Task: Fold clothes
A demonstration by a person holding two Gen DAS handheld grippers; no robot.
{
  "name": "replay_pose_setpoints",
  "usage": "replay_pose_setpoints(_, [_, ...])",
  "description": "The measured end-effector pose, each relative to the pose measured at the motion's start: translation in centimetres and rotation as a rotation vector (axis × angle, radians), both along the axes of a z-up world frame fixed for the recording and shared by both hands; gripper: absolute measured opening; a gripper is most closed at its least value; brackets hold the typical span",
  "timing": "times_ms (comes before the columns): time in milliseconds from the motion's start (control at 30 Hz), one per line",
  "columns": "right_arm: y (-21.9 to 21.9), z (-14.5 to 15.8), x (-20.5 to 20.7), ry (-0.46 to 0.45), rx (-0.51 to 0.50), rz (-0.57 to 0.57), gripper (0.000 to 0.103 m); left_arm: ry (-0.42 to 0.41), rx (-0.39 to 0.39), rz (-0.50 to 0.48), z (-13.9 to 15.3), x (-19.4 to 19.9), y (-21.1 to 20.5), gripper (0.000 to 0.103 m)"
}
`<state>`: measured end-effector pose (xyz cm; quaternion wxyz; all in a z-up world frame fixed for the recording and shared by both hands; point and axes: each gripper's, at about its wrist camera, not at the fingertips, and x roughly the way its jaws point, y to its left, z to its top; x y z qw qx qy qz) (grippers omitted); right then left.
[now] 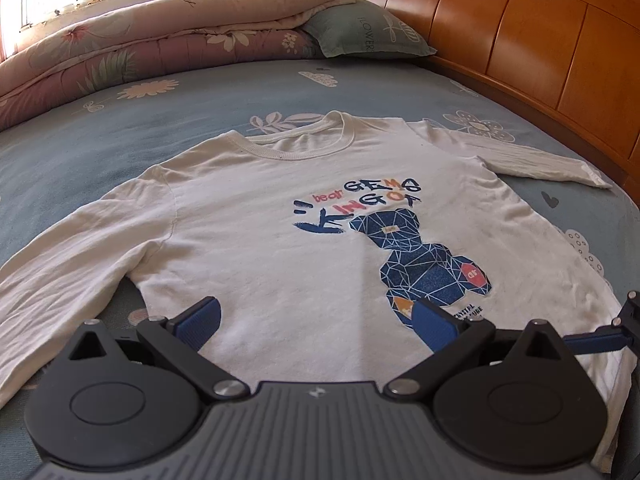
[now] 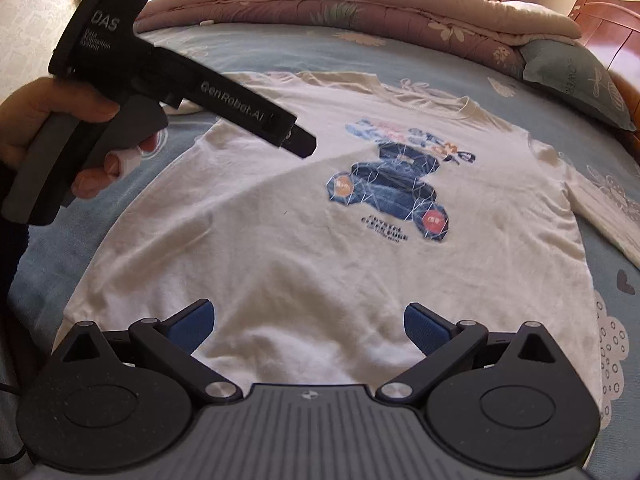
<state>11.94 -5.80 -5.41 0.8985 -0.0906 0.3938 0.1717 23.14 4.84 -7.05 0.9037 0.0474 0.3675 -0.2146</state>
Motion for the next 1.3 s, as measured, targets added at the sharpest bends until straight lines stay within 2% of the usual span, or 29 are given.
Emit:
replay_pose_setpoints(100, [-0.6, 0.1, 1.2, 0.0, 0.0, -0.037, 0.103, -0.005, 0.007, -0.018, 0.0, -0.3, -0.6, 0.101])
replay_pose_setpoints(233, [-1.8, -1.5, 2.2, 0.049, 0.027, -0.091, 0.103, -0.005, 0.007, -0.038, 0.1, -0.6, -1.0, 0.101])
replay_pose_setpoints(300, [-2.1, -2.4, 2.0, 0.063, 0.022, -0.092, 0.103, -0.006, 0.009, -0.044, 0.1, -0.8, -1.2, 0.101])
replay_pose_setpoints(367, [-2.0, -2.8, 1.2, 0.037, -0.005, -0.07, 0.103, -0.007, 0.009, -0.051, 0.1, -0.8, -1.4, 0.101])
replay_pose_setpoints(767, [-6.1, -0.1, 1.6, -0.035, 0.099, -0.179, 0.103, -0.002, 0.009, -0.072, -0.3, -1.1, -2.3, 0.101])
replay_pose_setpoints(900, [-8.2, -1.4, 3.0, 0.028, 0.147, -0.263, 0.103, 0.012, 0.023, -0.075, -0.9, -1.0, -2.6, 0.101])
replay_pose_setpoints(1000, [-9.4, -2.2, 2.4, 0.053, 0.173, -0.29, 0.103, 0.024, 0.018, -0.073, -1.2, -0.7, -2.5, 0.101])
replay_pose_setpoints(1167, [-11.6, -0.1, 3.2, 0.015, 0.282, -0.318, 0.103, 0.049, 0.021, -0.072, -2.0, -0.3, -2.6, 0.101])
replay_pose_setpoints(1300, [-14.1, 2.9, 7.4, -0.069, 0.286, -0.329, 0.103, 0.061, 0.02, -0.067, -2.4, 0.0, -2.5, 0.101])
